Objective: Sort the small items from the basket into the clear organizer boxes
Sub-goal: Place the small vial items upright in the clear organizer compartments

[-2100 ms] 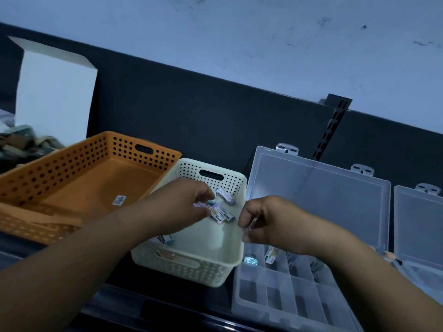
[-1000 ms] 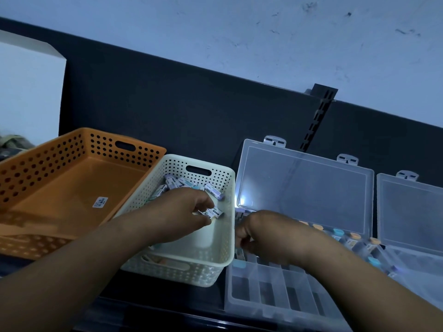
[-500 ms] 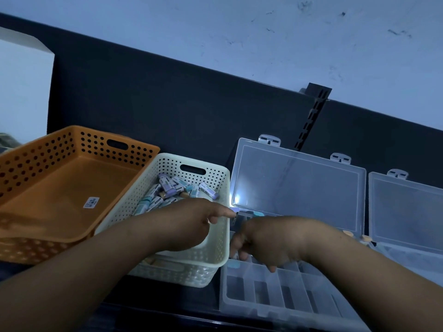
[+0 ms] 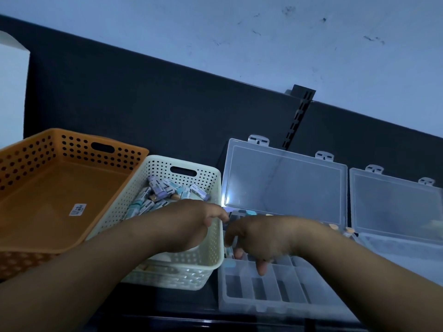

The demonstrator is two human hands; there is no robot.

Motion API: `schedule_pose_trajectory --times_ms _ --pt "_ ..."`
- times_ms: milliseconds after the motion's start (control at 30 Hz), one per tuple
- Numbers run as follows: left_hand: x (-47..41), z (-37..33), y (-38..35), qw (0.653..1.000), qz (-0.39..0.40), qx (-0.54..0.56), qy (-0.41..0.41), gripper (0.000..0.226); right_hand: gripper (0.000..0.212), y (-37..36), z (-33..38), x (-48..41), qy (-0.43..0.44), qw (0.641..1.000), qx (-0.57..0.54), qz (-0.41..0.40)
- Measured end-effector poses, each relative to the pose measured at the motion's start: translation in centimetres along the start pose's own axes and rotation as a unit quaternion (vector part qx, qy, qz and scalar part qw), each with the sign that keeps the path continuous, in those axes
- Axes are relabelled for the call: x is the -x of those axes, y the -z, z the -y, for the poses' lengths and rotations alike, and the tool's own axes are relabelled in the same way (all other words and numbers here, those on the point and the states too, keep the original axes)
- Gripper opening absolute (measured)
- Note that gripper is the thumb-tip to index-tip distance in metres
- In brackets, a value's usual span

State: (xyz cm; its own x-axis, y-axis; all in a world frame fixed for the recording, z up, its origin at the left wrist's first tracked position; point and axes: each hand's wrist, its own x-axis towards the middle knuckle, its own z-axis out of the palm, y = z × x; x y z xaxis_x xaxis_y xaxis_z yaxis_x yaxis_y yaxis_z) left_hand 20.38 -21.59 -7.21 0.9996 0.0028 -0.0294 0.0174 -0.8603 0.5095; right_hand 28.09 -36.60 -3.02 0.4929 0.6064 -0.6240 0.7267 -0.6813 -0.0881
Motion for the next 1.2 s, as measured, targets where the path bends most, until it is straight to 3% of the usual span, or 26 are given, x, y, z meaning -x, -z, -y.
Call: schedule_pose_trajectory --times_ms 100,233,333,500,567,733,967,1200 --pt "-0.1 0.3 0.1 1.000 0.016 -0.001 -0.008 0.048 0.030 -0.4 0.8 0.0 -0.014 0.999 -0.020 -0.022" --pt "-0.2 0.6 0.1 0.999 0.016 0.010 -0.032 0.045 0.030 -0.8 2.1 -0.9 -0.070 0.994 -0.076 0.031" --pt "-0.3 1.1 -0.1 0.998 0.018 0.039 -0.055 0.044 0.034 -0.8 1.8 -0.7 -0.082 0.978 -0.191 0.002" --pt "-0.3 1.0 -0.5 0.996 0.003 0.053 -0.071 0.039 0.027 -1.2 2.2 0.1 -0.110 0.953 -0.279 -0.042" --pt "-0.4 0.9 -0.5 0.997 -0.015 0.016 -0.077 0.036 0.025 -1.7 2.5 -0.2 -0.120 0.951 -0.272 -0.083" --pt "-0.2 1.0 -0.2 0.996 0.030 0.055 -0.056 0.042 0.023 -3.2 2.7 -0.6 -0.133 0.936 -0.277 -0.172" --pt "-0.3 0.8 0.0 0.996 0.042 0.064 -0.044 0.041 0.034 -3.7 1.8 -0.3 -0.126 0.942 -0.244 -0.193" --pt "0.0 1.2 0.2 0.995 0.056 0.071 -0.034 0.040 0.019 -3.4 0.9 0.8 -0.085 0.910 -0.298 -0.276"
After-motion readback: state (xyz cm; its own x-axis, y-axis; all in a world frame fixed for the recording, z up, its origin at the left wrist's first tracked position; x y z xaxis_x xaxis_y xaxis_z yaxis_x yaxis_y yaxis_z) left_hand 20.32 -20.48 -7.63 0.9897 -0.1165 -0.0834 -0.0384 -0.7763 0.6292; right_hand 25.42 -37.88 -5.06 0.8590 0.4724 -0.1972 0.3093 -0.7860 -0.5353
